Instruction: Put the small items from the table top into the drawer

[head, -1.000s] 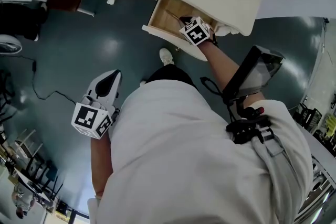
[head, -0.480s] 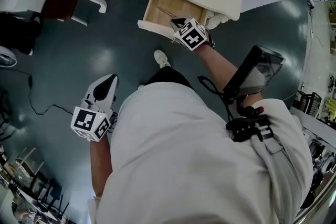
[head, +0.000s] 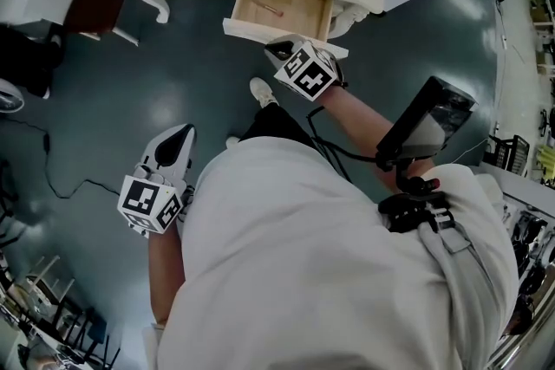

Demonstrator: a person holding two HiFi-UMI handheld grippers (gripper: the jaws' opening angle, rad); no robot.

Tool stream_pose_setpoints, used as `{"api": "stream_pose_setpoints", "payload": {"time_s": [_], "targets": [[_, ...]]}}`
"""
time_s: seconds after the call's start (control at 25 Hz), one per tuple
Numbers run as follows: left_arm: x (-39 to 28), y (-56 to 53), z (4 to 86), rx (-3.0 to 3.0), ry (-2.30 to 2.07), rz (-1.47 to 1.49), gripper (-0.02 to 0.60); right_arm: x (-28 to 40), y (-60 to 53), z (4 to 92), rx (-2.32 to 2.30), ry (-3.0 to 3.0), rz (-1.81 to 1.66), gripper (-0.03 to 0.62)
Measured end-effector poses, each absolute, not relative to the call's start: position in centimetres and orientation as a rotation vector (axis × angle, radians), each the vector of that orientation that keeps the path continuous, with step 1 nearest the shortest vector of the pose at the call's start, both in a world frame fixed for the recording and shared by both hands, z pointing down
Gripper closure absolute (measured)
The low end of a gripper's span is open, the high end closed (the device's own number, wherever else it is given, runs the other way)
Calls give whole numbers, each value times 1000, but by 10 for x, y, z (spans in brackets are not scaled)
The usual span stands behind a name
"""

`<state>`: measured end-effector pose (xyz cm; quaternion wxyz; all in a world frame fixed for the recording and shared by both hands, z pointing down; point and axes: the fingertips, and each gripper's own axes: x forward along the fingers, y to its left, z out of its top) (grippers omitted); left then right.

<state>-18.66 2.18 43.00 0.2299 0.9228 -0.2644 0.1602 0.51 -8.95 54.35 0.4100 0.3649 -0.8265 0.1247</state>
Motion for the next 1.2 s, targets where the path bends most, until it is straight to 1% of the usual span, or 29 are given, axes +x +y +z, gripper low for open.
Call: {"api": "stream_pose_setpoints", "payload": {"time_s": [0.36,0.76,1.2], "targets": [[-222,77,426,2575,-690,436,580,-48,-6,524,896,-2105,309,594],[-218,88,446,2568,-672,445,580,-59,16,527,869,-2150,314,594],[-220,91,448,2555,-679,452,580,-73,21,523,817,-2168,272,594]]}}
